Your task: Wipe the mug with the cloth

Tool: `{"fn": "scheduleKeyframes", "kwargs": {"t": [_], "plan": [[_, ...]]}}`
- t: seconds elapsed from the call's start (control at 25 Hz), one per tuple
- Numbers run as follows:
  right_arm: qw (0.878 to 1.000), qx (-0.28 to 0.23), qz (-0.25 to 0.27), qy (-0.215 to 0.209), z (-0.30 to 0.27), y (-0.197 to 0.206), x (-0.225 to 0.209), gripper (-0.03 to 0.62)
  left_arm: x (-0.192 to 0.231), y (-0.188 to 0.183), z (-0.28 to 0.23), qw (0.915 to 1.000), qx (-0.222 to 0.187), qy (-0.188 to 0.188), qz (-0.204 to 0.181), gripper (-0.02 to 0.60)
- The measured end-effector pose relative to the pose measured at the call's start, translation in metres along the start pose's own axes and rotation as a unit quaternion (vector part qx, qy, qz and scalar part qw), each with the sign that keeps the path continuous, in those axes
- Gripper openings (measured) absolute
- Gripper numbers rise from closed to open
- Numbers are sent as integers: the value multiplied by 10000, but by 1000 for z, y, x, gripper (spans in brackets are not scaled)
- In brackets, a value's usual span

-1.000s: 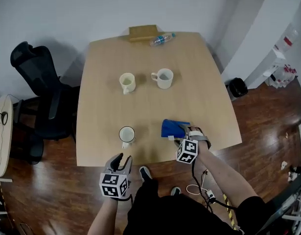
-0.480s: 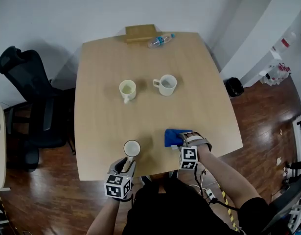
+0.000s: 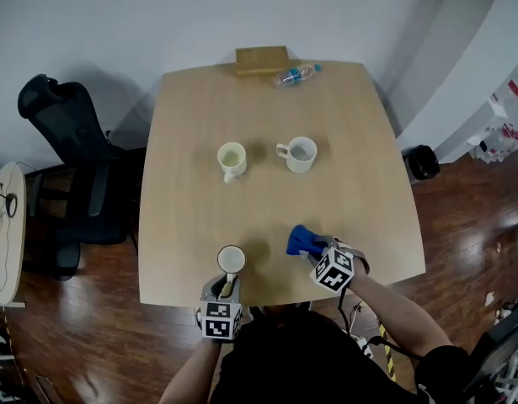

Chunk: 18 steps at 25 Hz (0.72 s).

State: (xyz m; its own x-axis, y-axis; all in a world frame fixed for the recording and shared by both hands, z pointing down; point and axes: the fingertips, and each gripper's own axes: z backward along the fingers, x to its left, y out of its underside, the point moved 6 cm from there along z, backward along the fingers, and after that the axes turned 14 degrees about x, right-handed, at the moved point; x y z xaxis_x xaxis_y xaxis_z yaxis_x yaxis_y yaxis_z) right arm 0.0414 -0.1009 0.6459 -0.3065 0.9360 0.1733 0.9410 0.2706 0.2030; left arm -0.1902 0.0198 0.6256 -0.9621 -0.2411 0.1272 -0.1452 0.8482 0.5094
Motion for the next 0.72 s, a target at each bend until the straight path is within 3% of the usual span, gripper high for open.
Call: {"fn": "scheduleKeyframes", "kwargs": {"t": [0.04, 0.12, 0.28, 0.36, 0.44, 0.6, 0.72], "plan": [[9978, -264, -543, -281, 6, 1, -8, 107, 0, -1, 0, 10000, -11, -57, -16, 83], [9810, -912, -1507, -817, 19, 4, -22, 107, 4, -2, -2, 9998, -78, -157, -45, 74], [9217, -2263, -2628, -1737, 56, 3, -32, 109, 8, -5, -4, 9997, -136, -164, -153, 67], [8996, -2692, -2812, -1978, 75, 0, -31, 109, 8, -9, -4, 9997, -103, -126, -154, 66], [8883, -2979, -2816, -2068, 91, -4, -29, 110, 9, -15, -4, 9999, -104, -16, -43, 64], [8767, -3419, -2703, -2037, 119, -18, -25, 109, 8, -43, 6, 9982, -399, 359, 265, 64], [8732, -3807, -2435, -1825, 148, -31, -23, 110, -2, -84, 30, 9938, -816, 670, 359, 64]]}}
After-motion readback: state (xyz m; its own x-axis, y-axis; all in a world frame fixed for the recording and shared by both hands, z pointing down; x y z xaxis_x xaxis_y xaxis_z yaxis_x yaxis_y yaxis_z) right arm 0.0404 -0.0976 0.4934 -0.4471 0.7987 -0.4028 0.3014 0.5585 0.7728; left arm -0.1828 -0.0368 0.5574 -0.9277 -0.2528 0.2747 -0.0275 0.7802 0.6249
